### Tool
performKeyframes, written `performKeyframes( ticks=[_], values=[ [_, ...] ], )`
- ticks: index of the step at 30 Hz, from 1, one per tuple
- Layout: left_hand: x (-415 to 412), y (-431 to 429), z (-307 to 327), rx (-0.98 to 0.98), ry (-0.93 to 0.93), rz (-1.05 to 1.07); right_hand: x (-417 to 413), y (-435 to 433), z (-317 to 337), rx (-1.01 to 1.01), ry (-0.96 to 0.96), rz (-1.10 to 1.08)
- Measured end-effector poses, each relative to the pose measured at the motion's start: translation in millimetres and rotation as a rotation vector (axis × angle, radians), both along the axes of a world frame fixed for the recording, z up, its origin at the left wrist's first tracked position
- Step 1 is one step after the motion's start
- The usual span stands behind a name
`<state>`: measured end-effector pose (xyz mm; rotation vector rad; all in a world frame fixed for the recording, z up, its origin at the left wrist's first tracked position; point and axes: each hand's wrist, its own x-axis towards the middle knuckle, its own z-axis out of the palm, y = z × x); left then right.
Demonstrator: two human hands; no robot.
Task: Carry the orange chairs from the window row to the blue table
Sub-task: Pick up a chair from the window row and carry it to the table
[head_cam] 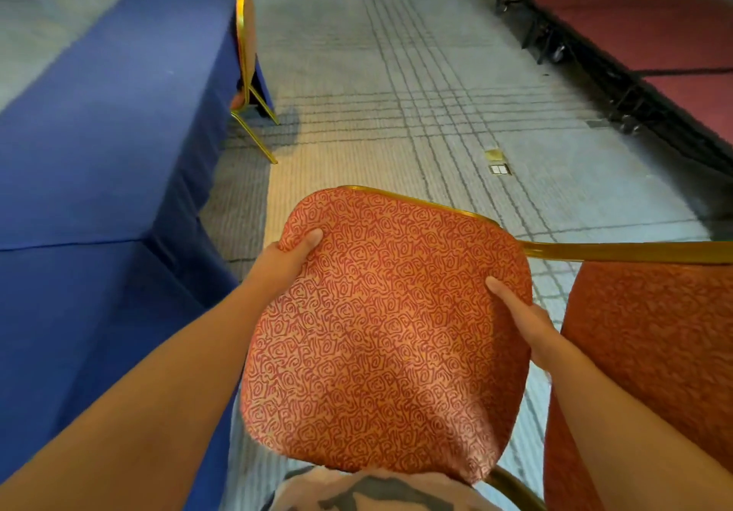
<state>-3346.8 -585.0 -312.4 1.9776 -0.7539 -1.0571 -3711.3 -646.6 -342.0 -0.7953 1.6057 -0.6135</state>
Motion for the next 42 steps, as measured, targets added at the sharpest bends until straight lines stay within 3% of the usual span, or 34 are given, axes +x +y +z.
performKeyframes(
  ticks=[5, 15, 28, 36, 42],
  values=[
    [39, -61, 0, 0.009, -0.036, 0.068, 52, -84, -7, 0.040, -0.056, 0.090],
    [155, -209, -47, 0.058, 0.020, 0.144, 178, -260, -35, 0.067, 0.047, 0.201],
    [351, -457, -8, 0.041, -0.099, 0.123, 361, -501, -6, -0.008, 0.025, 0.192],
    [430, -589, -41, 0.027, -0.042, 0.217, 465, -677, -29, -0.028, 0.072, 0.293],
    [480, -668, -59, 0.138, 0.023, 0.322, 527, -782, -45, 0.067, 0.142, 0.344]
  ],
)
